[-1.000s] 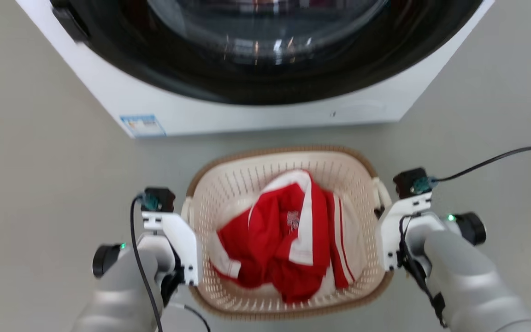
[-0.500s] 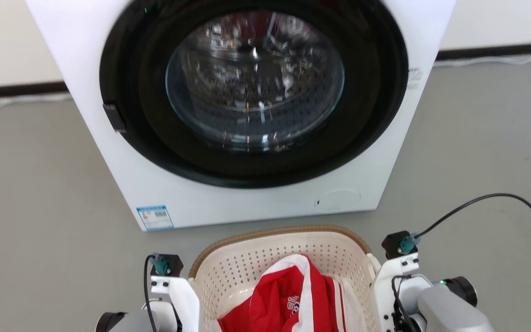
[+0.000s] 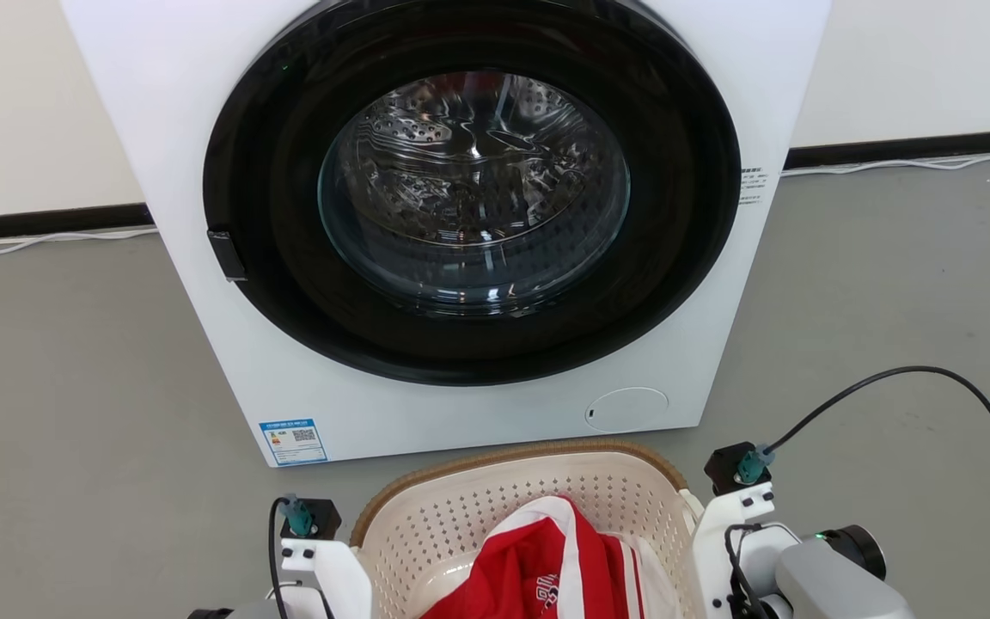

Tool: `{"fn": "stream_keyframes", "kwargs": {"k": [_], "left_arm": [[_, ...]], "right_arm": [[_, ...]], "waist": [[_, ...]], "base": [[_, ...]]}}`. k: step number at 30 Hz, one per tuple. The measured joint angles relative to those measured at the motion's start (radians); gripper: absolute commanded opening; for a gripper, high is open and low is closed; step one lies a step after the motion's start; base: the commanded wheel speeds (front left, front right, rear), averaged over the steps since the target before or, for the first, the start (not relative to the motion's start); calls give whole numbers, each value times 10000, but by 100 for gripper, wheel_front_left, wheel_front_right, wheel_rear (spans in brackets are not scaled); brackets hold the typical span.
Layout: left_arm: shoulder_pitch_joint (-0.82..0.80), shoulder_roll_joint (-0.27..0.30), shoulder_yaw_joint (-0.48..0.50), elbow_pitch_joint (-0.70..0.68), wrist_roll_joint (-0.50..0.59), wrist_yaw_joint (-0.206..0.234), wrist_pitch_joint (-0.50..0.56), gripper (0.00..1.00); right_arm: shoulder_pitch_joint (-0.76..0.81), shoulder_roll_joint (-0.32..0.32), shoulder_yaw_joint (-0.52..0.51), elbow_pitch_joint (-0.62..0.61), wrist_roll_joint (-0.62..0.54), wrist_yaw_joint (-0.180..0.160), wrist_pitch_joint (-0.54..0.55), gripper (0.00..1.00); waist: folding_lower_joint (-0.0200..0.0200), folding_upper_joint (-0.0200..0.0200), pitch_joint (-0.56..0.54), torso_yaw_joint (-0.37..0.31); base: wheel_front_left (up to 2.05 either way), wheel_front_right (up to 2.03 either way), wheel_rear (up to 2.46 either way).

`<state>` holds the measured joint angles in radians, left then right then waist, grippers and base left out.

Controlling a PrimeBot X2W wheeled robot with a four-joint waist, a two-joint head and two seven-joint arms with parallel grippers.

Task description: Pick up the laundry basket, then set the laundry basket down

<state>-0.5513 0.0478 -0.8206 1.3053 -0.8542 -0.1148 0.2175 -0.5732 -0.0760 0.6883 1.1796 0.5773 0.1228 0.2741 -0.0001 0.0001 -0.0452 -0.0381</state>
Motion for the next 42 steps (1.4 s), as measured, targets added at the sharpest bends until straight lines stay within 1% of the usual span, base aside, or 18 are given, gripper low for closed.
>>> {"fn": "stream_keyframes", "kwargs": {"k": [8,23,42], "left_arm": [[109,23,-186,-84,-90,0,284,0],[107,67,-479,-90,-165,0,376,0],[97,102,-709,-82,-270,0,378,0]], "right_arm": [[2,-19,288,25,326,-2,130,0],[226,-40,729,27,959,-10,178,0],[235,-71,1287,42,1513,-13,69,0]], "waist": [[0,0,-5,0],[0,0,75,-86],[0,0,127,-8]], "base": [[0,0,0],[0,0,0],[0,0,0]]}}
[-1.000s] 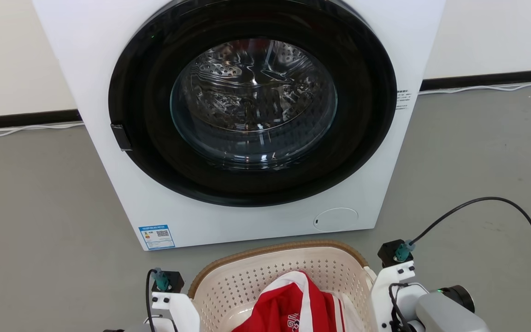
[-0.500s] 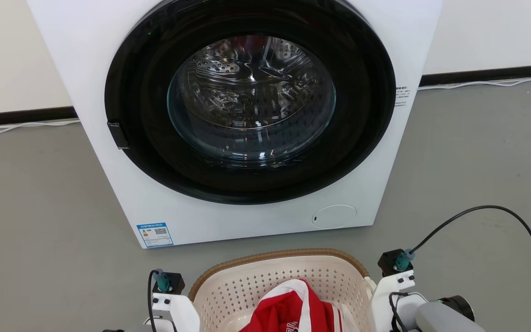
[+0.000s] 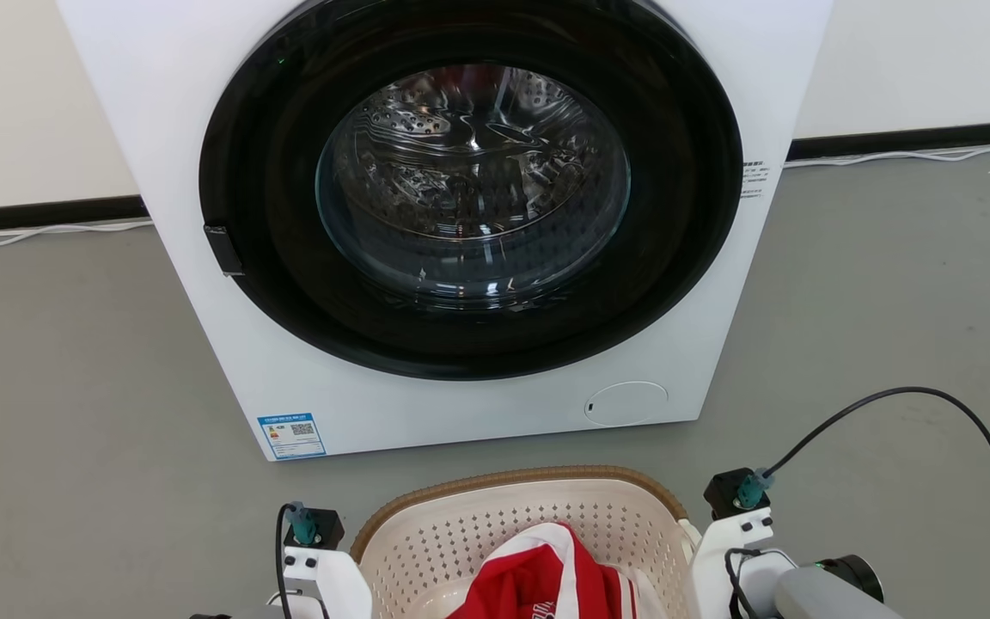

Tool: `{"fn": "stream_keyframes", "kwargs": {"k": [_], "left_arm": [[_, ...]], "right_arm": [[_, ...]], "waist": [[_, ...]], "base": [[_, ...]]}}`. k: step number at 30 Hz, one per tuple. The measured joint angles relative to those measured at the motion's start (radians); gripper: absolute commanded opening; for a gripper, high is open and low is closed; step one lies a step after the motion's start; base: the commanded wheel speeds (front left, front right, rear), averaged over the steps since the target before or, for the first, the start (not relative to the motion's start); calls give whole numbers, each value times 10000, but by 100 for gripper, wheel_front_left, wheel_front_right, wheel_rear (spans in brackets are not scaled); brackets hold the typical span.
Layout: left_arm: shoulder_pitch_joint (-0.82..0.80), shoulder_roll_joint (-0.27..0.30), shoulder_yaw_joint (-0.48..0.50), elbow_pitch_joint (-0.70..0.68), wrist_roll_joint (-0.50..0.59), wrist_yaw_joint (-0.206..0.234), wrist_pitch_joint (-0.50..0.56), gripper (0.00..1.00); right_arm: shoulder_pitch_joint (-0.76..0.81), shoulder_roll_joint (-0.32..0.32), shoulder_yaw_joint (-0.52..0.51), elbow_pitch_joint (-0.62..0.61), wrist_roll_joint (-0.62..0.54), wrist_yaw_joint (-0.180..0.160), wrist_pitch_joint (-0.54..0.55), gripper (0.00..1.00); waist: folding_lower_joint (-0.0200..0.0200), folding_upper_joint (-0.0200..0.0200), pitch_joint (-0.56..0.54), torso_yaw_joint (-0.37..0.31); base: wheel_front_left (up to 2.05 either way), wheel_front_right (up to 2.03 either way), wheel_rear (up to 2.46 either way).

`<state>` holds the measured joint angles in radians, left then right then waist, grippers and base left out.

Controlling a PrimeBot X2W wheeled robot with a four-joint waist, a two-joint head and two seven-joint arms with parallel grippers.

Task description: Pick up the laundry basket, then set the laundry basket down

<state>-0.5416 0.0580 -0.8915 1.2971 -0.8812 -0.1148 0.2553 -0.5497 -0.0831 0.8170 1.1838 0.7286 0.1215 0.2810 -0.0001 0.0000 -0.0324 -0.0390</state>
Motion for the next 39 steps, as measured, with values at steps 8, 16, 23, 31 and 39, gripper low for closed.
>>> {"fn": "stream_keyframes", "kwargs": {"k": [8,16,23,31,39], "left_arm": [[-6,-10,-73,6,-67,0,-2,0],[-17,-13,-138,10,-119,0,-2,0],[-30,-13,-196,19,-174,0,-2,0],[-151,-13,-238,44,-186,0,-12,0],[-772,0,-280,77,-184,23,-276,0]], "right_arm": [[-2,4,213,125,132,0,-88,0],[-12,6,305,188,353,2,-176,0],[-22,8,456,234,491,2,-286,0],[-69,10,573,267,568,2,-499,0],[-526,6,571,368,625,2,-1200,0]], "waist": [[1,0,-17,-31],[1,0,-20,-58],[0,0,38,-67],[0,0,269,-78],[0,0,899,-32]], "base": [[0,0,0],[0,0,0],[0,0,0],[0,0,0],[0,0,0]]}}
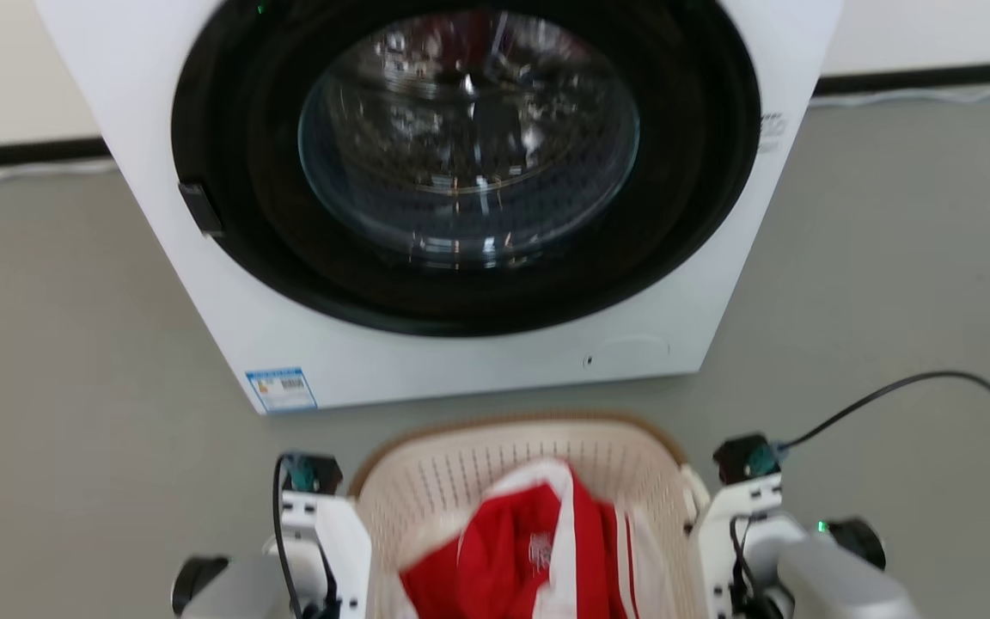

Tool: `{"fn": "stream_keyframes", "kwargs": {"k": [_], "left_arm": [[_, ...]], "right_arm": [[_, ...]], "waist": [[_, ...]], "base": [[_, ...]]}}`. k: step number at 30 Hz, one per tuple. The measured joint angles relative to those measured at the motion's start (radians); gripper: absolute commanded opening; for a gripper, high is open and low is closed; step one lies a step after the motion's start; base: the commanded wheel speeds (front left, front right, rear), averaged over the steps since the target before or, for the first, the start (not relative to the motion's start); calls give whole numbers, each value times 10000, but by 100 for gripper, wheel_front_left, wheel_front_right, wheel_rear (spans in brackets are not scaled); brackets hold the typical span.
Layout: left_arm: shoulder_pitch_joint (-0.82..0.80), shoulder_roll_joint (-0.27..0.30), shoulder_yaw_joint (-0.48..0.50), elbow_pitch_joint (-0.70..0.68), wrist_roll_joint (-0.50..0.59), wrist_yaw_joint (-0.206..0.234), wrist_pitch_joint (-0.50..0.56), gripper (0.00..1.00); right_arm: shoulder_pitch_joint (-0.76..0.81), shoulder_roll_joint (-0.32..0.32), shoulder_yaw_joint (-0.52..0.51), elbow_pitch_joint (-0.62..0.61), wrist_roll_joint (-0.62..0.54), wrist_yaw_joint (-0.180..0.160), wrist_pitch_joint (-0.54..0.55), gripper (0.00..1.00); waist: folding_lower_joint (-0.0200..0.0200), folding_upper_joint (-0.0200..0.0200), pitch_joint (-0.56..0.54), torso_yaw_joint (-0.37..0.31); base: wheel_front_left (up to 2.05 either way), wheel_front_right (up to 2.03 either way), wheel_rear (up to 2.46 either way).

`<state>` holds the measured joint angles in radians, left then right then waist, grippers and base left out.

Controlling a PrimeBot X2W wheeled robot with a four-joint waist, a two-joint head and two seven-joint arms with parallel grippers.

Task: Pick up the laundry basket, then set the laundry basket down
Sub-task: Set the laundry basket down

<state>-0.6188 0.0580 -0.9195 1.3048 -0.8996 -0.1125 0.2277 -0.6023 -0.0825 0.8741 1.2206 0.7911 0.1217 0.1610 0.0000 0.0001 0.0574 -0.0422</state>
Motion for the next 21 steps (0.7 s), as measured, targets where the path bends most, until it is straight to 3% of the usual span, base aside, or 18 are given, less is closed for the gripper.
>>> {"fn": "stream_keyframes", "kwargs": {"k": [21], "left_arm": [[-2243,253,-61,-4,330,566,-1870,0]], "right_arm": [[-2250,-2,-31,140,-318,0,-2575,0]], "waist": [[0,-1,3637,221]], "base": [[0,0,0]]}}
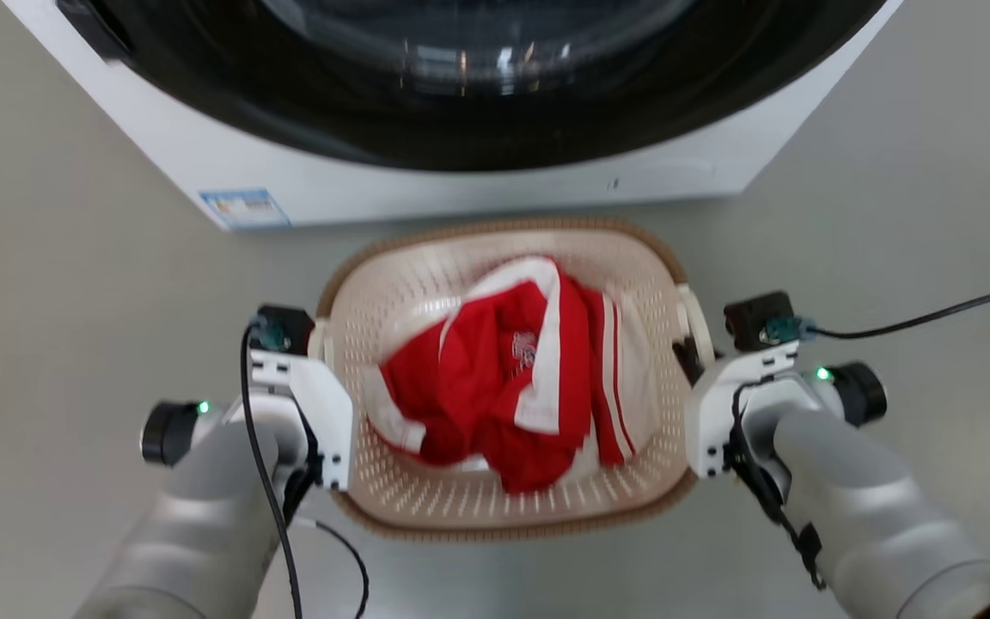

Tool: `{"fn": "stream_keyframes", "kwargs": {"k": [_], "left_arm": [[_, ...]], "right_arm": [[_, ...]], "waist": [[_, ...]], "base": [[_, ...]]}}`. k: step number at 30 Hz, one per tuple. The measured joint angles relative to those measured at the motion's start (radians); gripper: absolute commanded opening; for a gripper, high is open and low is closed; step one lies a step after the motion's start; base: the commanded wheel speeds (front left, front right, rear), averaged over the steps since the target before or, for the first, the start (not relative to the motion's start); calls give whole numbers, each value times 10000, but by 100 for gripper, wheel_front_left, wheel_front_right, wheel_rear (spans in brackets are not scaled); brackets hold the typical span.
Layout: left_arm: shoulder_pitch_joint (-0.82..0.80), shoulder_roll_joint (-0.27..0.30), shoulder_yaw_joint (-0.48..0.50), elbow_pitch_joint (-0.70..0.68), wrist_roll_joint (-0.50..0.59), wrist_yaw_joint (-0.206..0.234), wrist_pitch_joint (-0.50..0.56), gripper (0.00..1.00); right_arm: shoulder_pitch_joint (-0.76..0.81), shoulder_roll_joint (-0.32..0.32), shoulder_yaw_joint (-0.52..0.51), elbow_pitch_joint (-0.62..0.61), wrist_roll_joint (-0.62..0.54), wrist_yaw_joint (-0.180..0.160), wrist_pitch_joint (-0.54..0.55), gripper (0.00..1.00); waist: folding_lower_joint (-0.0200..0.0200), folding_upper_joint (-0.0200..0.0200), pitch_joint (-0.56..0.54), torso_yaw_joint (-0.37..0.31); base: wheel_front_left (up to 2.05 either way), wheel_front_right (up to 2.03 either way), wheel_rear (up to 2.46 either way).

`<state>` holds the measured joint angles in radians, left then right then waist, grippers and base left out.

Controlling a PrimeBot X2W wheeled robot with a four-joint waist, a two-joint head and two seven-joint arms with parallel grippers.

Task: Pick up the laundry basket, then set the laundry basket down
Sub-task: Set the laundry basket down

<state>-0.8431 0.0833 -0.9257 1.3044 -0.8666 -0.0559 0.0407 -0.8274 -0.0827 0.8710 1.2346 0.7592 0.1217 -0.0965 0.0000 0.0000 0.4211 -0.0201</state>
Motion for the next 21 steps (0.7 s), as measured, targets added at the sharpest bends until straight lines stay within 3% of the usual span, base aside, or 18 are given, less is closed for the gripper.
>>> {"fn": "stream_keyframes", "kwargs": {"k": [21], "left_arm": [[-2035,153,2,-21,142,290,-1177,0]], "right_arm": [[-2053,12,-299,489,-558,4,-1218,0]], "waist": [[1,0,3260,182]], "base": [[0,0,0]]}}
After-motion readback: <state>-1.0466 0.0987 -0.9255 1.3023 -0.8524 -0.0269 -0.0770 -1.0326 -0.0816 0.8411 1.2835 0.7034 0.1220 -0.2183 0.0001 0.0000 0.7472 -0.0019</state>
